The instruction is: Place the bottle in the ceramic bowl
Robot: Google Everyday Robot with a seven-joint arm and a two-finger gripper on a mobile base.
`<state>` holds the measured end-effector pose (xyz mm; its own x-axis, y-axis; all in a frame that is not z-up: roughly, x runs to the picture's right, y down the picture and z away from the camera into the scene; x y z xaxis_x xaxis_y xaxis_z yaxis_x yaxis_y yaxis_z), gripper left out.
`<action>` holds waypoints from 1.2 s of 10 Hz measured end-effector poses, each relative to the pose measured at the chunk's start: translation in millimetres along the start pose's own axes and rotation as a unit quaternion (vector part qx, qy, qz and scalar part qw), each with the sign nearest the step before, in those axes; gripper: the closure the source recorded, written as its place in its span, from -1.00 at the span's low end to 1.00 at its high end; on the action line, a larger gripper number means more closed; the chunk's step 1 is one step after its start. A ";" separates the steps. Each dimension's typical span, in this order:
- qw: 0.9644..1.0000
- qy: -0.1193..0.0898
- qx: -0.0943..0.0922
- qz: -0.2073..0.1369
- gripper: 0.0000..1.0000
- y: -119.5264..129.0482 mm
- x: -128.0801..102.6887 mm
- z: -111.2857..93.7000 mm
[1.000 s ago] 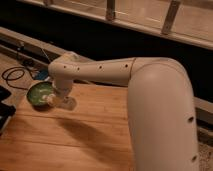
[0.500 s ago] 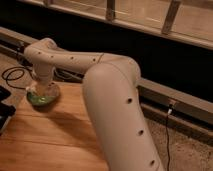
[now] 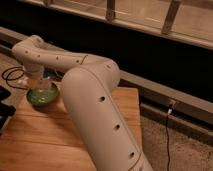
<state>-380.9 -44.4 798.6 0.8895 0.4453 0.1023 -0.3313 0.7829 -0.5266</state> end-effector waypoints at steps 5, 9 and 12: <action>0.999 -0.014 0.028 0.031 0.81 -8.6 14.5 -5.3; 0.999 -0.014 0.029 0.033 0.05 -11.2 16.0 -6.2; 0.999 -0.014 0.029 0.032 -0.55 -10.5 15.4 -5.9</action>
<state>-361.9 -48.4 800.7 0.8569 0.5068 0.0939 -0.4058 0.7758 -0.4832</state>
